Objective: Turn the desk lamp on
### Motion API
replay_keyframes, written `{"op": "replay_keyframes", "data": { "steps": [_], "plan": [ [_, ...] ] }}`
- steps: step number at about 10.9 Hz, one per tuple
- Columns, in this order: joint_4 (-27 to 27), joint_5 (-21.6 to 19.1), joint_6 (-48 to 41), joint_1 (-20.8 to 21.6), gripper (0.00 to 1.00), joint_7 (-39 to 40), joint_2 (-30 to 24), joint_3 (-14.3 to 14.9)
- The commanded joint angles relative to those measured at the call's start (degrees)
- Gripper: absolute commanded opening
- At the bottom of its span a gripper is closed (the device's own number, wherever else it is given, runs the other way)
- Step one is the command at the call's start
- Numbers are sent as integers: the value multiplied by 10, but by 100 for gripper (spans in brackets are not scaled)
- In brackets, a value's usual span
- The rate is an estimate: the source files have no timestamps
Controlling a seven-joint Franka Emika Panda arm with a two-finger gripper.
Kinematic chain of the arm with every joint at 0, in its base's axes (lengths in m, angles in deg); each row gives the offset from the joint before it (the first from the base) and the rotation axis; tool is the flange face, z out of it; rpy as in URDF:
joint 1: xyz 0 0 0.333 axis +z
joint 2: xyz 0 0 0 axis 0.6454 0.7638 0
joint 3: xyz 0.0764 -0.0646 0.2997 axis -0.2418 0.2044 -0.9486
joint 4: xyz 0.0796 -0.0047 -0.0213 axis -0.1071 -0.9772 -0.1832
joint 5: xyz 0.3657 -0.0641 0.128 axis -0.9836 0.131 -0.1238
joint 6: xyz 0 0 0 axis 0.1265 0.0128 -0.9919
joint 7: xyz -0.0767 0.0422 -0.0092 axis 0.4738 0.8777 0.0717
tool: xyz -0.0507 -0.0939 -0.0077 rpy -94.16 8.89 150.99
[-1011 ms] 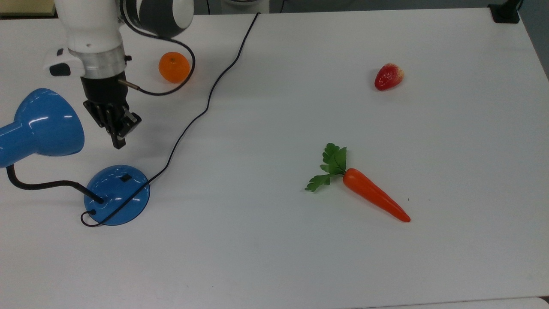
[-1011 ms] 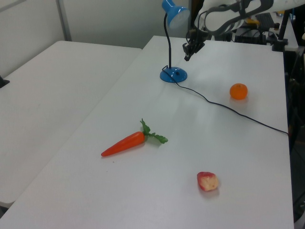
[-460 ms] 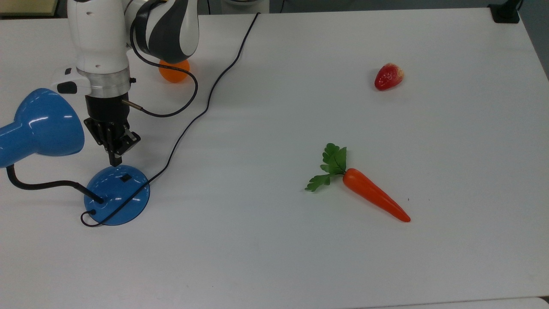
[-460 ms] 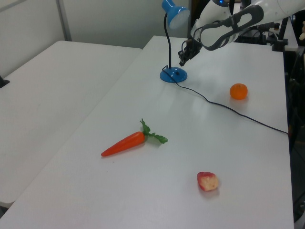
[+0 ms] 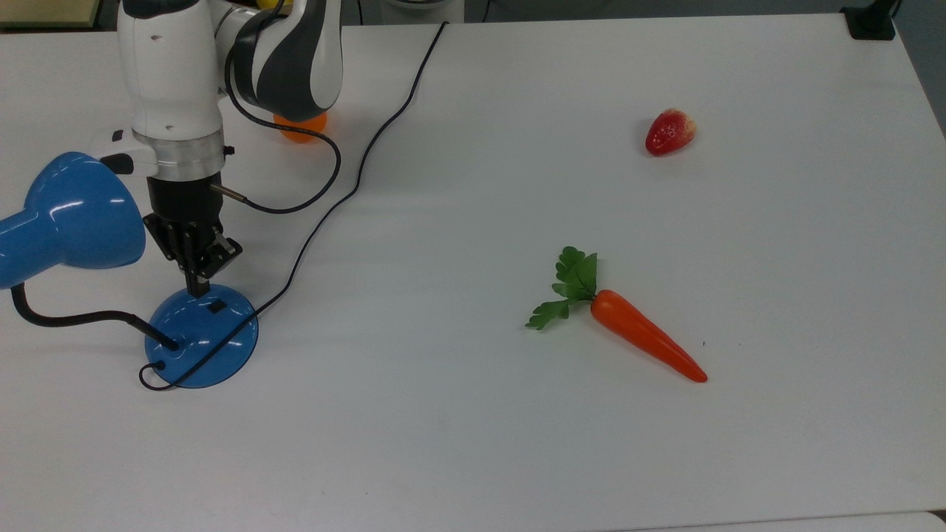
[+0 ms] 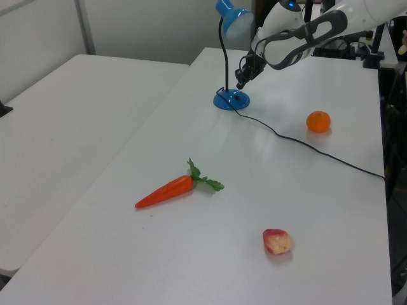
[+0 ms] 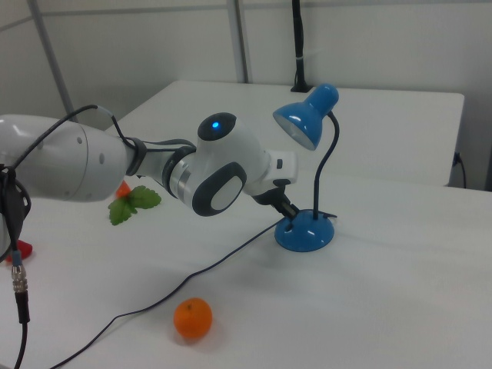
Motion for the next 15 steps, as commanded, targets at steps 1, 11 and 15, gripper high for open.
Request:
{"op": "replay_keyframes", "data": {
  "steps": [1,11,15],
  "plan": [
    [7,12,9,6,11,-13,13,0],
    [33,9,9,16,11,-17,40,1],
    [43,10,9,15,10,-27,50,1]
  ]
}}
